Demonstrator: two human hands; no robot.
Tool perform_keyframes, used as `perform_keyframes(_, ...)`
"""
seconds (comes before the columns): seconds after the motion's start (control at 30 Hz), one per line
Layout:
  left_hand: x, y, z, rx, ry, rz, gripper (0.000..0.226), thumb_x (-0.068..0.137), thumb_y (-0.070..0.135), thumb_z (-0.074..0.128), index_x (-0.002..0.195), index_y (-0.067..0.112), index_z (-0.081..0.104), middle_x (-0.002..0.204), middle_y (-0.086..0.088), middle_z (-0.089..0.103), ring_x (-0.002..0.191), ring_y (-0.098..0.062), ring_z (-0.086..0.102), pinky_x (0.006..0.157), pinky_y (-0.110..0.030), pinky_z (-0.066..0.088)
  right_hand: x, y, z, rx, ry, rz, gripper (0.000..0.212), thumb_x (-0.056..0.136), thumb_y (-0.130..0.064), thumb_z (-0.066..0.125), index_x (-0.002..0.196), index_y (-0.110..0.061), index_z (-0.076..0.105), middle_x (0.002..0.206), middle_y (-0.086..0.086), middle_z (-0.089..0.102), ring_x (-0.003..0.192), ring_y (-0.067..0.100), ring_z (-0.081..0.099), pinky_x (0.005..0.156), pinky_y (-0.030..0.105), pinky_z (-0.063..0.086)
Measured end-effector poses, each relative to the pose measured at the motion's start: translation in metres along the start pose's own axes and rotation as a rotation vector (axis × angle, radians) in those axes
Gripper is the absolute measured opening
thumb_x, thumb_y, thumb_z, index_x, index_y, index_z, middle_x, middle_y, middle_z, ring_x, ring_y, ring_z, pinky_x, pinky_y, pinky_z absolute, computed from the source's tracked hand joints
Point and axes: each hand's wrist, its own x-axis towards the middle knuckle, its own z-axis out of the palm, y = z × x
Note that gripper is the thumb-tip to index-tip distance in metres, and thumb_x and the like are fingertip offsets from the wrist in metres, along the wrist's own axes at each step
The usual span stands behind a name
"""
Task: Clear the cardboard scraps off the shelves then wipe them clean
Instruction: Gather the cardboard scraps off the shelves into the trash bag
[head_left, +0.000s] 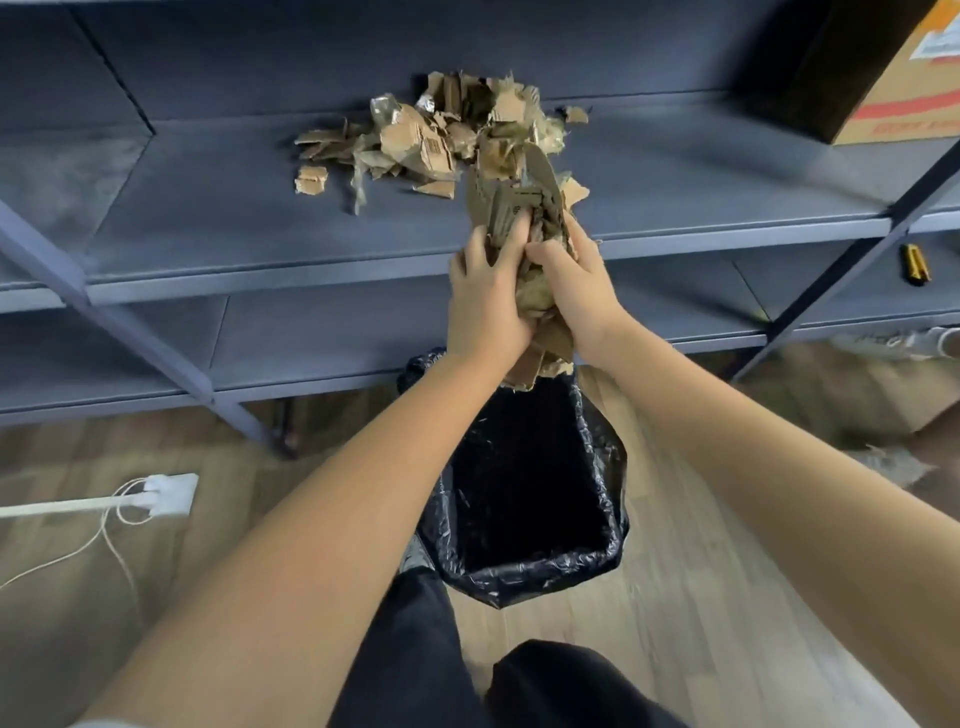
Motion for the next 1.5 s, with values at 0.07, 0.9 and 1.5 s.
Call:
perform_keyframes(0.07, -0.006, -0.014, 0.014, 0.0, -0.025, -0.023, 0.074, 0.08, 0.002, 0.053, 0.142, 0.028, 0.022, 0.146, -0.014, 0.023, 0.124, -0.039, 0.028, 0.097, -0.046, 0.036, 0.0, 0.022, 0.002, 0.021, 0.005, 0.055, 0.081, 0.055, -0.043, 0.056, 0.135, -0.032, 0.043, 0.142, 0.006, 0.039, 0.127, 0.024, 0.047, 0.105, 0.049, 0.042)
perform_keyframes(0.9, -0.05, -0.141, 0.158, 0.24, -0.697, -0.338, 0.11, 0.067, 0.045, 0.071, 0.144, 0.026, -0.004, 0.153, -0.006, -0.018, 0.141, -0.032, -0.012, 0.111, -0.061, 0.01, 0.012, 0.211, -0.014, -0.2, -0.009, 0.495, 0.079, 0.087, -0.046, 0.055, 0.149, -0.022, 0.012, 0.155, 0.005, 0.024, 0.14, 0.022, 0.029, 0.114, 0.037, 0.028)
perform_keyframes(1.5, 0.023, -0.033, 0.057, 0.17, -0.261, -0.041, 0.032, 0.084, 0.016, 0.051, 0.114, 0.006, 0.046, 0.119, -0.011, 0.055, 0.111, -0.03, 0.051, 0.085, -0.039, 0.043, 0.028, 0.037, -0.013, -0.578, 0.118, 0.092, 0.036, 0.084, -0.012, 0.049, 0.049, -0.003, 0.044, 0.049, 0.009, 0.044, 0.047, 0.018, 0.038, 0.043, 0.023, 0.03)
